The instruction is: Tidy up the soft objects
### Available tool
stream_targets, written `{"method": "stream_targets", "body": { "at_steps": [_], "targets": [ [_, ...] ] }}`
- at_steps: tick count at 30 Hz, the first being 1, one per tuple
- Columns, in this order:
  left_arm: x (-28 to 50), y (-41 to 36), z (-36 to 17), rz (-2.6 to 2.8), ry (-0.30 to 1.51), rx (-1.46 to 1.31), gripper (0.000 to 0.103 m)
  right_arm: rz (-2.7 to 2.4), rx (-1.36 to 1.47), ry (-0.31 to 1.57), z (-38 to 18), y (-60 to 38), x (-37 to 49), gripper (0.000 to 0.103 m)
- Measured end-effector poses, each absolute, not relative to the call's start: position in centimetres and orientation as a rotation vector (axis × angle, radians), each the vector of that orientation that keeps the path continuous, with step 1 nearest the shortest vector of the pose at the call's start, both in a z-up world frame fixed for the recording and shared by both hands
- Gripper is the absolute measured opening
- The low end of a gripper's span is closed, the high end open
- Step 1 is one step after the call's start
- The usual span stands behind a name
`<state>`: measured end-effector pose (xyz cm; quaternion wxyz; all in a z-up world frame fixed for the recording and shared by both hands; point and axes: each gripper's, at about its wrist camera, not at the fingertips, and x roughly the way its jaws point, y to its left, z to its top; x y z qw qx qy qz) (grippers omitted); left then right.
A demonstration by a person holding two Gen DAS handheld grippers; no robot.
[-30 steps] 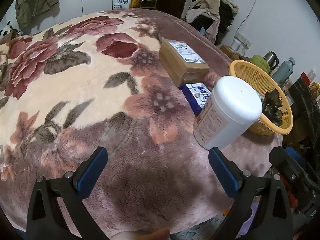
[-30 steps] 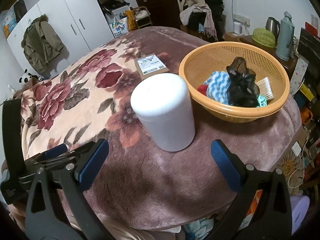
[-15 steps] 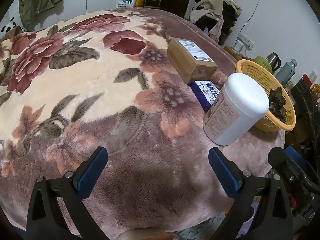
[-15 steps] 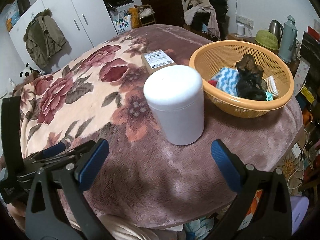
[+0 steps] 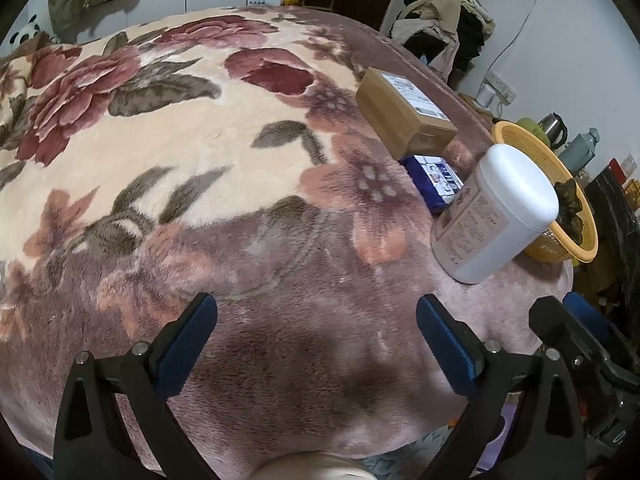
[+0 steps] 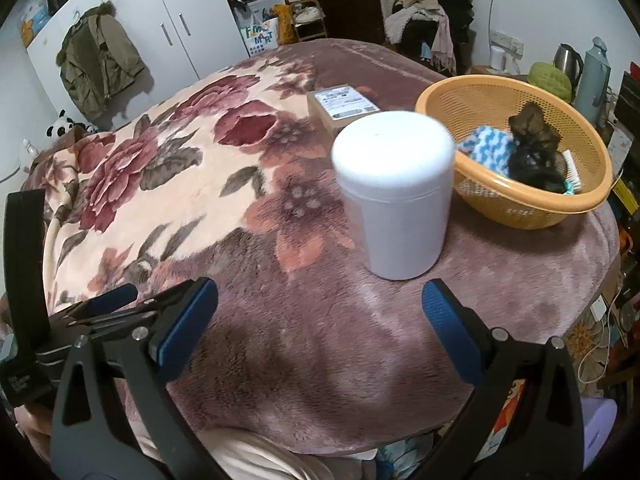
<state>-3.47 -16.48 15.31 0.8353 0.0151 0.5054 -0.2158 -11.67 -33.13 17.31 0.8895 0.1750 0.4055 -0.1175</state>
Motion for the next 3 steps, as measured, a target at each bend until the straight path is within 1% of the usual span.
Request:
{"method": "stream_targets", "body": {
  "at_steps": [3],
  "targets": [
    [-2.99, -15.53, 14.69, -0.442, 1.079, 0.024, 0.099, -0.235, 0.362, 0.856, 16.78, -32.47, -11.21, 0.103]
  ]
}}
